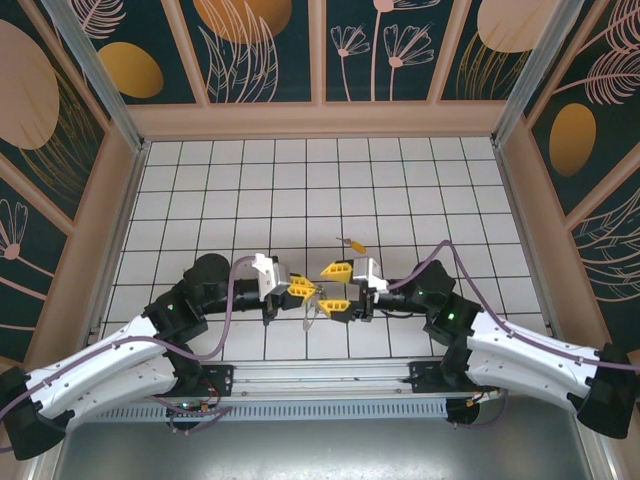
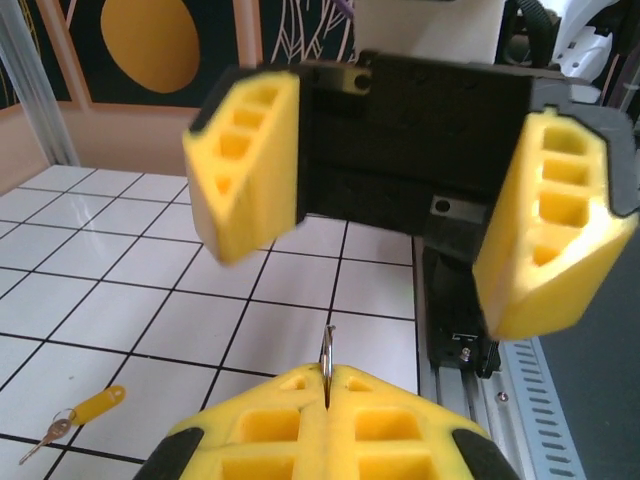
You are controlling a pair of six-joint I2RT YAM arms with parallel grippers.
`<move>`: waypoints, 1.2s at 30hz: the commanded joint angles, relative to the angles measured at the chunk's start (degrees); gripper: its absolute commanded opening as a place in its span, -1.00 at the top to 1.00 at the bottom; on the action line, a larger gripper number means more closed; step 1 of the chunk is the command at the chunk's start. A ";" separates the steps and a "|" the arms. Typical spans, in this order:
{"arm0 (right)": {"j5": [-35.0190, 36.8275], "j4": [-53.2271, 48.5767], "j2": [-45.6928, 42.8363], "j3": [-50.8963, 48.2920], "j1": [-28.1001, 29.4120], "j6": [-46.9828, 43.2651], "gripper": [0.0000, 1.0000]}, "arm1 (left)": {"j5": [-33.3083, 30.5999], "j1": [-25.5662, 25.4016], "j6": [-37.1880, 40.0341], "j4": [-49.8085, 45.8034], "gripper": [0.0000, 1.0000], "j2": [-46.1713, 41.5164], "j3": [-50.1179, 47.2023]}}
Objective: Put the keys on the keyring
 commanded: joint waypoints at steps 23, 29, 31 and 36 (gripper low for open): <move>8.13 -25.49 44.06 25.64 -33.58 3.15 -0.17 | -18.58 -0.15 -8.18 4.01 1.00 -6.88 -7.47; 6.22 -26.85 53.57 29.98 -33.33 2.32 -0.11 | -18.11 -0.21 -8.19 5.59 1.00 -5.81 -8.08; 5.05 -28.00 55.83 31.20 -33.34 2.35 -0.07 | -18.01 -0.18 -8.05 5.58 1.00 -5.91 -8.08; 5.16 -29.39 59.46 32.11 -32.93 2.24 -0.02 | -18.68 -0.15 -7.38 5.18 1.00 -5.57 -8.08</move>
